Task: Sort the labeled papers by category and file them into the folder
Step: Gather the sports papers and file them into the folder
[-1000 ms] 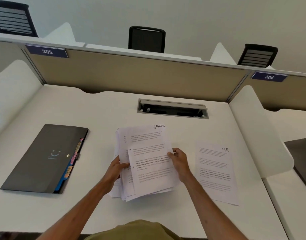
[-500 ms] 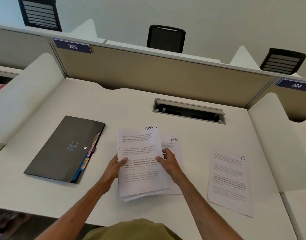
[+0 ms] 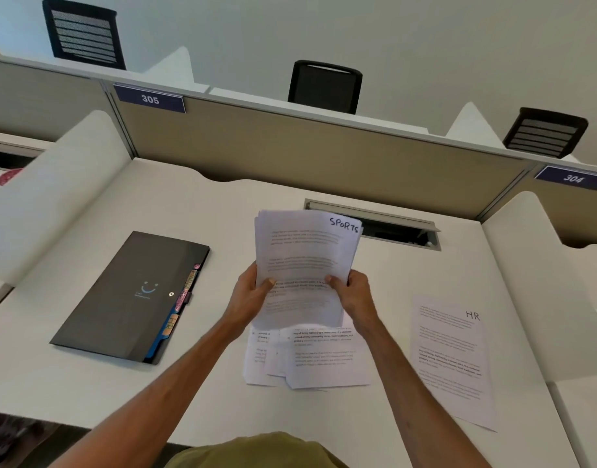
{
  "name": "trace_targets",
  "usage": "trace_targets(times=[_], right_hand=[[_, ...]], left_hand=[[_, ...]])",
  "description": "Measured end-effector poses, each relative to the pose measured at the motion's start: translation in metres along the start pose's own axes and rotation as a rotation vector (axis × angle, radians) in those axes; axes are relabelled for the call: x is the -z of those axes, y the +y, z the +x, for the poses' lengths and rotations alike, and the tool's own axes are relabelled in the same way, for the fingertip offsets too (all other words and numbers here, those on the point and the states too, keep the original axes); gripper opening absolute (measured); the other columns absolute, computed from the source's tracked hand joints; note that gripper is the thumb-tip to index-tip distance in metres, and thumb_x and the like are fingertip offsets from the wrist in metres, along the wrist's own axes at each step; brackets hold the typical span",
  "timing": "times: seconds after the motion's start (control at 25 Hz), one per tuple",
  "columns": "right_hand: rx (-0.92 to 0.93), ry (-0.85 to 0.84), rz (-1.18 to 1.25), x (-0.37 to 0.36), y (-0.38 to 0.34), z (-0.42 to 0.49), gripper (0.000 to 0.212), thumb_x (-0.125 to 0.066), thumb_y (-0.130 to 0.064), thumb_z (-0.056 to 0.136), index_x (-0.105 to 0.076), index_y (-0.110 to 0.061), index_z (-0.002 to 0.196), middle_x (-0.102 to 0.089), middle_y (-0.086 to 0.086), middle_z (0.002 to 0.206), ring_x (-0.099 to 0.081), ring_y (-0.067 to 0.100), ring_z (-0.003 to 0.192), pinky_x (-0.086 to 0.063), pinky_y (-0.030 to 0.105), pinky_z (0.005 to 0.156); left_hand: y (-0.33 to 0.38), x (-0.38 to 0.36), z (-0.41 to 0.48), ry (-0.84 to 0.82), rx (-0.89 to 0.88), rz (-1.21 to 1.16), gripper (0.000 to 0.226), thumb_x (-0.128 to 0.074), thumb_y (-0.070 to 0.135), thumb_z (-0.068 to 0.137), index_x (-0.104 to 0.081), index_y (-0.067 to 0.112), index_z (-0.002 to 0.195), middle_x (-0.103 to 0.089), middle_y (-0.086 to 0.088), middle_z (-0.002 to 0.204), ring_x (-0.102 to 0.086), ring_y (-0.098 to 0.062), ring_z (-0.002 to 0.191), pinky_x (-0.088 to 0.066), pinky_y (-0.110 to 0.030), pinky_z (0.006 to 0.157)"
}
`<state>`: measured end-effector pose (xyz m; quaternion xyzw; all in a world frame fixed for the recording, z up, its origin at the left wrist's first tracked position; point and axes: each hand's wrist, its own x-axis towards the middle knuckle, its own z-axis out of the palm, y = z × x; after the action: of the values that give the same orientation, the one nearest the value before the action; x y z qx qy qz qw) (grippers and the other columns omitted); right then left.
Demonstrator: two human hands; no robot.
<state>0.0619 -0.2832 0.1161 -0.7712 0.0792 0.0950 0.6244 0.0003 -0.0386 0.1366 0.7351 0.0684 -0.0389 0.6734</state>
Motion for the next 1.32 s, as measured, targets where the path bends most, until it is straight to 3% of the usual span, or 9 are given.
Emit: trace_targets(times=[0.12,0.28,0.44,0.68,0.84,0.92,1.12,1.24,1.32], right_hand=[[0.127,0.085,0.059,0.006,-0.018,-0.006,0.011,-0.072,-0.02,0.099,-0.076,-0.012,0.107,-0.08,0.004,0.101,-0.076,0.027,0.091,-0.066,0.041,0.079],[0.165,0.076,0.094,0.008,-0.009,-0.023,0.011,-0.074,-0.017,0.097,-0.074,-0.018,0.108,-0.078,0.002,0.1,-0.075,0.025,0.094,-0.063,0.032,0.078],[0.103,0.045,0.034,0.008,0.023,-0.028,0.037,-0.074,-0.011,0.096,-0.065,-0.021,0.13,-0.075,0.0,0.117,-0.071,0.021,0.111,-0.063,0.042,0.094],[0.106,0.051,0.01,0.004,0.038,-0.028,0.035,-0.062,-0.016,0.104,-0.056,-0.028,0.137,-0.071,-0.003,0.122,-0.068,0.018,0.116,-0.06,0.048,0.099],[0.165,0.09,0.039,0.006,0.021,-0.031,0.035,-0.06,-0.018,0.106,-0.054,-0.028,0.139,-0.07,-0.003,0.123,-0.068,0.017,0.115,-0.062,0.037,0.094],[0.175,0.103,0.051,0.007,0.02,-0.032,0.036,-0.061,-0.019,0.105,-0.053,-0.027,0.14,-0.07,-0.004,0.123,-0.069,0.014,0.113,-0.062,0.031,0.091],[0.015,0.014,-0.126,0.007,0.063,-0.034,0.045,-0.051,-0.008,0.106,-0.049,-0.027,0.147,-0.066,-0.002,0.133,-0.062,0.021,0.127,-0.055,0.046,0.107],[-0.03,-0.015,-0.182,0.008,0.064,-0.033,0.047,-0.046,-0.007,0.108,-0.045,-0.022,0.152,-0.062,0.001,0.141,-0.057,0.022,0.131,-0.049,0.046,0.114],[-0.032,-0.027,-0.19,0.011,0.06,-0.032,0.046,-0.046,-0.008,0.108,-0.047,-0.021,0.152,-0.062,0.001,0.142,-0.058,0.021,0.131,-0.048,0.045,0.115]], left_hand=[[0.014,-0.006,0.006,-0.002,-0.09,-0.03,0.036,-0.055,0.011,0.11,-0.059,0.023,0.143,-0.073,0.007,0.13,-0.071,-0.014,0.115,-0.062,-0.027,0.088],[-0.004,-0.009,0.0,0.011,-0.094,0.003,0.04,-0.061,0.013,0.106,-0.056,0.027,0.144,-0.071,0.007,0.132,-0.068,-0.018,0.122,-0.061,-0.037,0.097],[-0.024,-0.014,-0.011,0.012,-0.067,0.035,0.035,-0.06,0.021,0.104,-0.054,0.029,0.138,-0.07,0.011,0.127,-0.067,-0.024,0.123,-0.062,-0.042,0.097],[-0.024,-0.028,-0.008,0.043,-0.075,0.041,0.045,-0.047,0.017,0.113,-0.045,0.034,0.154,-0.065,0.01,0.137,-0.063,-0.013,0.126,-0.058,-0.043,0.104],[-0.009,-0.033,-0.009,0.092,-0.152,0.029,0.045,-0.045,0.015,0.114,-0.043,0.031,0.156,-0.064,0.009,0.137,-0.062,-0.01,0.126,-0.057,-0.027,0.1],[-0.009,-0.034,-0.008,0.104,-0.169,0.024,0.044,-0.047,0.018,0.114,-0.043,0.03,0.156,-0.064,0.008,0.138,-0.062,-0.01,0.126,-0.058,-0.026,0.099],[-0.035,-0.04,-0.017,-0.013,-0.028,0.139,0.033,-0.042,0.022,0.115,-0.041,0.038,0.144,-0.064,0.016,0.131,-0.063,-0.002,0.117,-0.059,-0.038,0.101],[-0.038,-0.039,-0.014,-0.047,0.003,0.172,0.03,-0.04,0.023,0.116,-0.038,0.037,0.142,-0.064,0.014,0.13,-0.066,-0.011,0.116,-0.061,-0.025,0.088],[-0.037,-0.035,-0.01,-0.053,0.005,0.197,0.033,-0.041,0.026,0.116,-0.039,0.035,0.147,-0.065,0.009,0.133,-0.067,-0.018,0.116,-0.061,-0.025,0.085]])
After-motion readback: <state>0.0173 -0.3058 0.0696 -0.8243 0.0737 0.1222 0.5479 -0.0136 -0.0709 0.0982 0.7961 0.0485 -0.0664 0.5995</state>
